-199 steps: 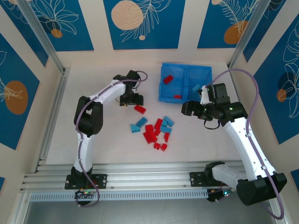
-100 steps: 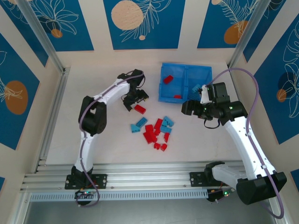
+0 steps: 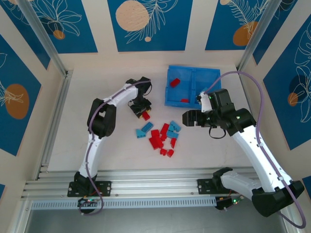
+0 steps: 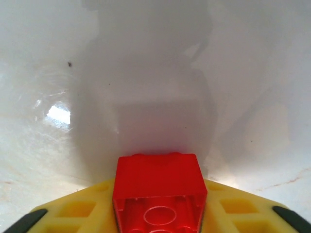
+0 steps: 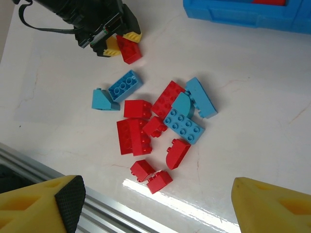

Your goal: Sort the legos into containers by color

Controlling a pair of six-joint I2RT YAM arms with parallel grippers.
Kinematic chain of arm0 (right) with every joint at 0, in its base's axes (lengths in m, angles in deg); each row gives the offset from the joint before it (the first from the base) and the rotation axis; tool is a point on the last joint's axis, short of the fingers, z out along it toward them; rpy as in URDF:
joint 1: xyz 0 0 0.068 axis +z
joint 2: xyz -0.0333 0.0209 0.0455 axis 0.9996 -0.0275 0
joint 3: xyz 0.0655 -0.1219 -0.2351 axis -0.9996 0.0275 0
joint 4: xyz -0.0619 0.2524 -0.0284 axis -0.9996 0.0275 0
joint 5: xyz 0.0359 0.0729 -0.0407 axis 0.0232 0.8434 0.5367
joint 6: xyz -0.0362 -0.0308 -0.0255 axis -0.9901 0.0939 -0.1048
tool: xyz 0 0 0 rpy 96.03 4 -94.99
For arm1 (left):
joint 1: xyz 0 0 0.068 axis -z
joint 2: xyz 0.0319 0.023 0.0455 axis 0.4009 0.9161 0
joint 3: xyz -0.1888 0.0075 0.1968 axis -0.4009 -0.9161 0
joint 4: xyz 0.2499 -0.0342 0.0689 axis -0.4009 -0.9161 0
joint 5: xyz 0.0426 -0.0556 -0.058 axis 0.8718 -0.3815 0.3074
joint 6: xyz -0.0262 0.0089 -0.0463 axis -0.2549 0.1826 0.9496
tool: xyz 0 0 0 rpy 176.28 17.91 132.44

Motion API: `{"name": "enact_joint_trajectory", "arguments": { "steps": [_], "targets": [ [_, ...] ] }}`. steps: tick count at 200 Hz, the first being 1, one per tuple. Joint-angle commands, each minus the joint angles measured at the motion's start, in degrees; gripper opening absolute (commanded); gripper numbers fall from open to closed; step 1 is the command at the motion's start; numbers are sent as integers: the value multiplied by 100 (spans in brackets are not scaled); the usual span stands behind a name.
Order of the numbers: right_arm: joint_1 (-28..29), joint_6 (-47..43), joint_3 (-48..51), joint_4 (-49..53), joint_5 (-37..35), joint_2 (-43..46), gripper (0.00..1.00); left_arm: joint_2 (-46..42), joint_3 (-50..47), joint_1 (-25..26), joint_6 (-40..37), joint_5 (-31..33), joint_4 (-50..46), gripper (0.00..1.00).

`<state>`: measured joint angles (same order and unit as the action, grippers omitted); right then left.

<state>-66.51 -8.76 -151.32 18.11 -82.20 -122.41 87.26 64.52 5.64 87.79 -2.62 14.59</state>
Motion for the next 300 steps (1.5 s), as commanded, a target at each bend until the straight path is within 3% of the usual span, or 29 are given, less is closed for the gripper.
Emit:
{"name": "enact_joint_trajectory", "arguments": {
  "steps": [1,42,79,149,196,236,263,300],
  "targets": [
    [146,-215,-14,-262,155,-30,81,-112,-49,7,-278,35,-299,33],
    [290,-197,83,-824,328,34,81,-782,381,15,-895,267,-314,30],
    [279,334,328,-1271,-539,223,81,-1194,1335,335,-1629,544,376,29],
    [254,576,278,-1068,-1117,289,81,545,3623,1064,-3085,719,1571,30],
    [261,845,375,-798,-1151,665,81,1385,4035,1239,-3072,1189,2722,26],
    [276,907,380,-781,-1209,874,81,1790,4464,1258,-3071,1730,2870,37],
    [287,860,345,-677,-1243,927,81,1675,4468,1260,-3112,1685,2770,61],
    [300,778,440,-646,-1271,1008,81,966,4445,1265,-3524,1579,2499,68]
  ]
}}
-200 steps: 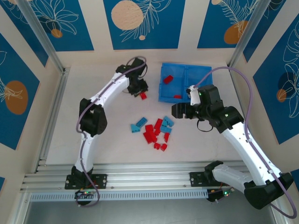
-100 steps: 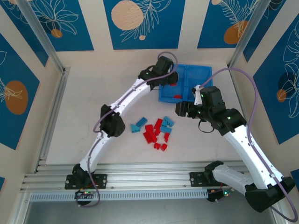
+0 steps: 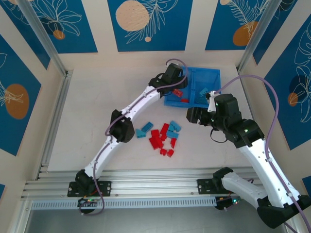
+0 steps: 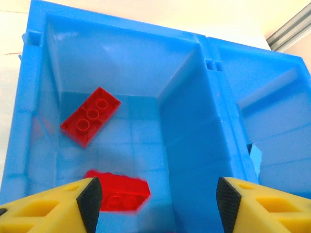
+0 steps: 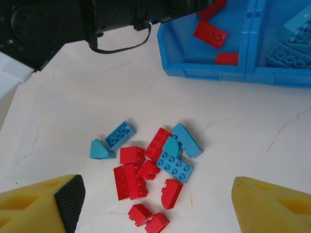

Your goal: Sort the legos into containers by color

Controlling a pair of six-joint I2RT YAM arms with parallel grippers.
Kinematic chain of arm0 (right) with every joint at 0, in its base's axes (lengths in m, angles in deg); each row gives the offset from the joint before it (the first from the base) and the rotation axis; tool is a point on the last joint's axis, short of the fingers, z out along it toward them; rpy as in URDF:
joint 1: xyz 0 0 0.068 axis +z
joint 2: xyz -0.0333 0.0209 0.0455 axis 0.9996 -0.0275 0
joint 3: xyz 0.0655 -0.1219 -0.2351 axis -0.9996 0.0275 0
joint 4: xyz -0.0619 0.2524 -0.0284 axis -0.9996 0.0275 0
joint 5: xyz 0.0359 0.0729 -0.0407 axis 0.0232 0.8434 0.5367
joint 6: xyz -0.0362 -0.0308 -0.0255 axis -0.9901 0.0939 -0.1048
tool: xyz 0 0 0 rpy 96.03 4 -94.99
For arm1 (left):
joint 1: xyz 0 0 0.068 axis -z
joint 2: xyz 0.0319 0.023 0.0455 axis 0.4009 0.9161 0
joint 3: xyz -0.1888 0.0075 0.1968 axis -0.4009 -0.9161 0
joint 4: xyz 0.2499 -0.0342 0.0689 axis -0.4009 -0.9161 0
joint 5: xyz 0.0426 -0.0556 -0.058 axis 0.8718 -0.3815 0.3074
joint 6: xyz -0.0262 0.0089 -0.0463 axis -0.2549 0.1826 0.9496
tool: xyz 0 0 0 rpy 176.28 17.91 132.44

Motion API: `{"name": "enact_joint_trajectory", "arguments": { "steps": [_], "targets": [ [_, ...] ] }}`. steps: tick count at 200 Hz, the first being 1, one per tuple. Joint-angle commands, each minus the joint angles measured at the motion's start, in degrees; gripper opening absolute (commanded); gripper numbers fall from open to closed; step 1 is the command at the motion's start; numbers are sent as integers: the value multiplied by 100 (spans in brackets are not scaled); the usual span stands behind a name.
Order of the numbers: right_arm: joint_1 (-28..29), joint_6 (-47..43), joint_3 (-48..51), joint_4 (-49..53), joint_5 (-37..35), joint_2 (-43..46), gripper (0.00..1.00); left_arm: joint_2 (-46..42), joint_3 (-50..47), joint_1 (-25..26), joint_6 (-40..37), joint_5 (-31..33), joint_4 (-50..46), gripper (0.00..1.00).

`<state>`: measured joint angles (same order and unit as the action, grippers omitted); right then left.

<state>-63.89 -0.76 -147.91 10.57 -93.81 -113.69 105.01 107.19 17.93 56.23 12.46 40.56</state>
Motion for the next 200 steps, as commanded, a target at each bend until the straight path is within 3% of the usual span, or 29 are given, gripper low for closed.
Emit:
{"name": "enact_joint_trajectory", "arguments": {
  "steps": [1,42,67,108,142,157,200],
  "targets": [
    [36,-29,104,103,-106,140,81,-831,179,36,-381,65,-108,69],
    [57,-658,497,-185,363,-36,81,-2429,-436,14,-1535,-966,-109,69],
    [60,-1303,741,-350,914,-588,81,-3594,-1770,12,-2698,-2031,62,74],
    [96,-2436,795,-499,1163,-1942,78,-5329,-4098,31,-3957,-2836,-85,82],
    [87,-2904,806,-1013,879,-2938,70,-6695,-5899,68,-4901,-3005,98,99],
    [86,-3025,731,-1188,846,-3379,67,-7186,-6534,90,-5213,-2879,130,100],
    [91,-3244,305,-1266,663,-4433,61,-7886,-7495,90,-4963,-2437,492,100]
  ]
}}
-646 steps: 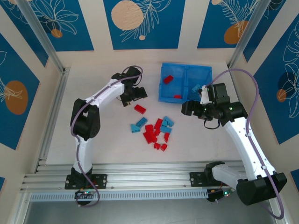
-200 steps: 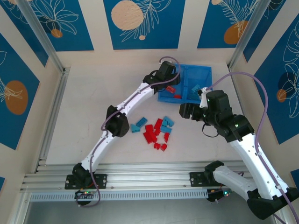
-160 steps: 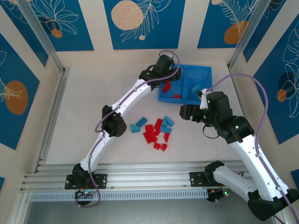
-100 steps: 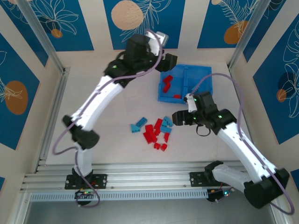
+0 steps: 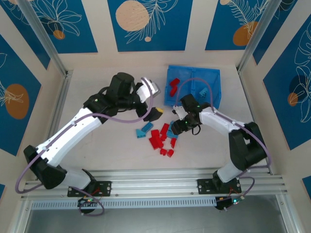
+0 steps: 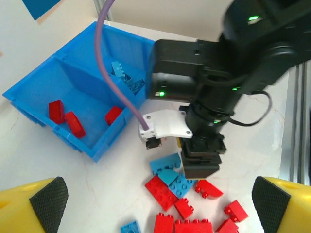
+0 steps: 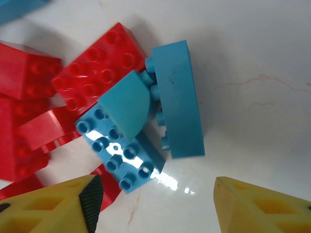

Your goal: Sort the legos into containers by color

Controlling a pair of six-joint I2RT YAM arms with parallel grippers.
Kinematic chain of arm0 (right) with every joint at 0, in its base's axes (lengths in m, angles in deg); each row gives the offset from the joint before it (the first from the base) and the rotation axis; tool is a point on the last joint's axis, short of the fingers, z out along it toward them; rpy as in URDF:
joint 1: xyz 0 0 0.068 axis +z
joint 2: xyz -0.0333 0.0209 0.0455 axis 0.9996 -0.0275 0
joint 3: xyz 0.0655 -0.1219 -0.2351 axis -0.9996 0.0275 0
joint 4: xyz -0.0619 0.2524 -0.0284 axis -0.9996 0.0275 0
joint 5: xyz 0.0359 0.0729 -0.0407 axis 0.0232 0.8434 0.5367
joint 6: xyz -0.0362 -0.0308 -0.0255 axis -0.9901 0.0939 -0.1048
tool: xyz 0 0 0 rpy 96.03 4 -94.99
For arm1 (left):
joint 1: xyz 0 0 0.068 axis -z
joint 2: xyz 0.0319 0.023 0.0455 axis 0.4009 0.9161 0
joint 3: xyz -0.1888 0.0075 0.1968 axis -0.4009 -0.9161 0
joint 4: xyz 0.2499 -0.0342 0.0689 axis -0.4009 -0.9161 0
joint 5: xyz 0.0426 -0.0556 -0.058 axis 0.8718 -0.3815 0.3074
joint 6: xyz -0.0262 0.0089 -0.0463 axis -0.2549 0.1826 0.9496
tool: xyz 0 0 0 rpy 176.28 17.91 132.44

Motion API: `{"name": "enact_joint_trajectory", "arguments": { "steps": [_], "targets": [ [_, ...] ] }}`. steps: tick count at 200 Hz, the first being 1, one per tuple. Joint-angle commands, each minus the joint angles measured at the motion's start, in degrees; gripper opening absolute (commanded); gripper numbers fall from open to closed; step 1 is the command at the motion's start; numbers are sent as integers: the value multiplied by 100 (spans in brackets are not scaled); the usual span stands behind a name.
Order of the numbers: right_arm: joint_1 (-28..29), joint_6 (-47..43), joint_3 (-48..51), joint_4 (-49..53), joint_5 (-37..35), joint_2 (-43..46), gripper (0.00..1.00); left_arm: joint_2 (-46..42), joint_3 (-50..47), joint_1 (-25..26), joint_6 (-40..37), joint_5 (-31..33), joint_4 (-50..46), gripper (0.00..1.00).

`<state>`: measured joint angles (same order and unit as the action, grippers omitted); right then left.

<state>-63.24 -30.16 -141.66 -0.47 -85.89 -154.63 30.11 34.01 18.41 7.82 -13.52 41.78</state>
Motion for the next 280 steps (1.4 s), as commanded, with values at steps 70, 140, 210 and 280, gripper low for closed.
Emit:
{"name": "enact_joint_trajectory", "arguments": {
  "steps": [70,140,210,280],
  "targets": [
    [34,-551,-646,-101,-260,-1031,41,-285,-263,42,190,298,555,100],
    [56,-692,-521,229,-57,-1072,34,-315,-475,41,294,346,718,100],
    [50,-712,-214,166,4,-758,45,-339,-580,49,518,346,839,100],
    [-23,-399,-401,7,-67,-321,23,-328,-552,44,506,333,798,100]
  ]
}}
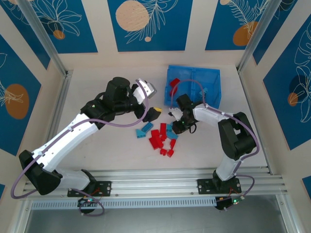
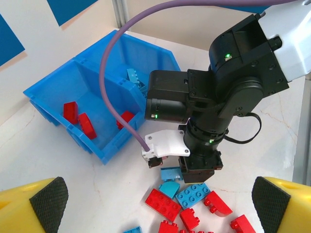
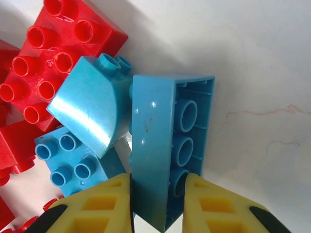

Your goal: Sort the legos into containers by color

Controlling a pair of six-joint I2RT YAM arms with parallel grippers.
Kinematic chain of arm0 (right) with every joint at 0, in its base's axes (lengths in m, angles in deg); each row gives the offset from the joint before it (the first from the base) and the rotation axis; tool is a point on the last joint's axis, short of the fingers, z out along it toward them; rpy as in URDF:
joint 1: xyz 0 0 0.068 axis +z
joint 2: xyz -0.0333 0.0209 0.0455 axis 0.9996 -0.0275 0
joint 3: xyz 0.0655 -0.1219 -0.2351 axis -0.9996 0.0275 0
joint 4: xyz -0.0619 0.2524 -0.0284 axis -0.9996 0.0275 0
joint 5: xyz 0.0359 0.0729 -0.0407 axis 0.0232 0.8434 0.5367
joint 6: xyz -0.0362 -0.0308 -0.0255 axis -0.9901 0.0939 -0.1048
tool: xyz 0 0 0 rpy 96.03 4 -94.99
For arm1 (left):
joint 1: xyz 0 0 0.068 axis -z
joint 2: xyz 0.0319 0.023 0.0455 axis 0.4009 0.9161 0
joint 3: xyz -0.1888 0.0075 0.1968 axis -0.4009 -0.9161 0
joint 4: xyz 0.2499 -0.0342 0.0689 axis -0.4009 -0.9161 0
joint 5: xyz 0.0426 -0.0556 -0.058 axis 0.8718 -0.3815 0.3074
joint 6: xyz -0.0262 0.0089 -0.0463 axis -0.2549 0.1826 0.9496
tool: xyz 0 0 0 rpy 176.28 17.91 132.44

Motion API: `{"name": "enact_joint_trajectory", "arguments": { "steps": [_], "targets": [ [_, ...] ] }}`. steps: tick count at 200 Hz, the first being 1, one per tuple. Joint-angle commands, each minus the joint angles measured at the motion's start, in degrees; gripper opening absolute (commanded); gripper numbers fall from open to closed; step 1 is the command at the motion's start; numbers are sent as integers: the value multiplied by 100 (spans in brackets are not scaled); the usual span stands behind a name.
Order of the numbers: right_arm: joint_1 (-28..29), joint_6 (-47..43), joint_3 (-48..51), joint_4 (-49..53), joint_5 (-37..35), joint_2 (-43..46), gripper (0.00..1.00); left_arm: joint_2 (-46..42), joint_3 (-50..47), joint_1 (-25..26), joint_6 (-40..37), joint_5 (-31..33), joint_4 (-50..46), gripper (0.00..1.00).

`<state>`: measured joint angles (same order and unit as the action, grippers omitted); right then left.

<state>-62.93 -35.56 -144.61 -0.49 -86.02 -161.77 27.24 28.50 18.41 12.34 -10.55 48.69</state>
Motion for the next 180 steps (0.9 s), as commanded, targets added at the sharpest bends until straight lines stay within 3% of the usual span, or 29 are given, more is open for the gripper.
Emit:
{"name": "enact_joint_trajectory", "arguments": {
  "steps": [1,47,90,137,180],
  "targets": [
    [-63,148,-106,5,-49,414,23,-44,-2,42,51,33,102,100],
    [-573,641,-27,54,349,1688,21,-276,-246,63,-304,-242,-81,100],
    [-1550,1329,-294,-32,421,2227,21,-117,-204,130,-367,-543,-12,100],
    [-2603,1949,-1253,-185,358,1078,21,302,150,346,-208,-486,-76,100],
    [-2778,2199,-2333,117,88,-410,22,423,421,458,-54,-104,-681,100]
  ]
}}
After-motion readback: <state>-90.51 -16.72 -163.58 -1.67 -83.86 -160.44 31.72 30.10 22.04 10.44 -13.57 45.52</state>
